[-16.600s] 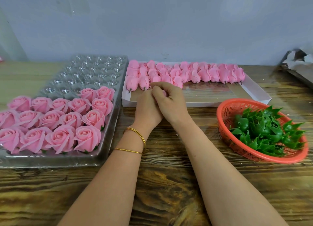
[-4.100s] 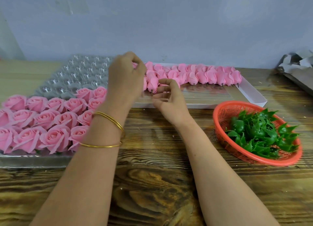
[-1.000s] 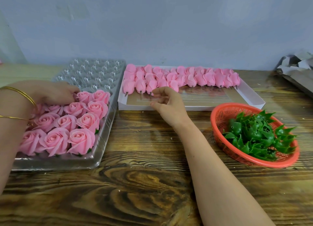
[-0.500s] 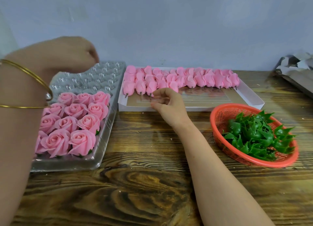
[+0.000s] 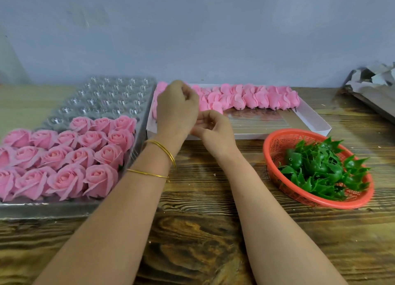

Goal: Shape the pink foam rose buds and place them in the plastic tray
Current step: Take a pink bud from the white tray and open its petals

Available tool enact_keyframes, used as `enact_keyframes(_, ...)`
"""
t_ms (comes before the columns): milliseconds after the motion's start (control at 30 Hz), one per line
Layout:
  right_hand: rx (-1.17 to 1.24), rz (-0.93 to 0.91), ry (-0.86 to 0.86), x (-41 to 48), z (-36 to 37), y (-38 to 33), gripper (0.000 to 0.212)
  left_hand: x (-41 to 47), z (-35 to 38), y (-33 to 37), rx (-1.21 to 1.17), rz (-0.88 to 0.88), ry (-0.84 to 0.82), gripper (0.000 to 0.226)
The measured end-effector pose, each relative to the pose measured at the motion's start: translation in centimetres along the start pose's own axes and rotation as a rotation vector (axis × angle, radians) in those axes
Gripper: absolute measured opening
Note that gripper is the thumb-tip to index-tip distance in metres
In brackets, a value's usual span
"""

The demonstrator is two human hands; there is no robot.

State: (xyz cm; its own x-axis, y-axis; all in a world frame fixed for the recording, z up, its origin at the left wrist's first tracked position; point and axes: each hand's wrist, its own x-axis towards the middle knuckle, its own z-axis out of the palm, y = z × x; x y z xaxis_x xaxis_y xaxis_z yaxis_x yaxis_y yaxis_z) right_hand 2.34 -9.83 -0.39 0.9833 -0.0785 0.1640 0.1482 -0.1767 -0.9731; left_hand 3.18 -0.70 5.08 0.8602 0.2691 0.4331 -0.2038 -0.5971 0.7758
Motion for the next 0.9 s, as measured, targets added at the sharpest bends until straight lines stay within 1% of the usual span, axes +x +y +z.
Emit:
enact_keyframes(100,0.021,-0.017,0.04,-0.1,0.0,-0.2,0.031,-1.4,1.2,-1.8,-0.102,-0.049,0.04,0.009)
enact_keyframes(233,0.073,0.011,0.116,0.0,-0.2,-0.4,0.029,-2.4,1.8,-3.1,-0.195,-0.044,0.073,0.009)
enact_keyframes(333,0.177,0.039,0.185,0.2,-0.6,-0.5,0.028,-2.9,2.0,-3.8,-0.229,-0.028,0.08,0.011)
enact_keyframes(433,0.279,0.063,0.236,0.3,-1.1,-0.6,0.021,-3.0,2.0,-4.3,-0.25,-0.042,0.081,0.012)
enact_keyframes(533,0.376,0.128,0.312,0.6,-1.4,-0.3,0.017,-3.0,2.1,-4.7,-0.252,-0.05,0.077,0.013)
enact_keyframes(633,0.416,0.183,0.396,1.3,-1.6,-0.2,0.017,-3.1,2.0,-4.9,-0.253,-0.055,0.081,0.011)
enact_keyframes(767,0.328,0.234,0.448,2.9,-1.7,-0.4,0.021,-3.3,2.1,-5.1,-0.259,-0.039,0.107,0.01)
enact_keyframes(900,0.123,0.251,0.449,5.1,-1.8,-1.0,0.027,-3.2,2.1,-5.3,-0.286,-0.027,0.149,0.009)
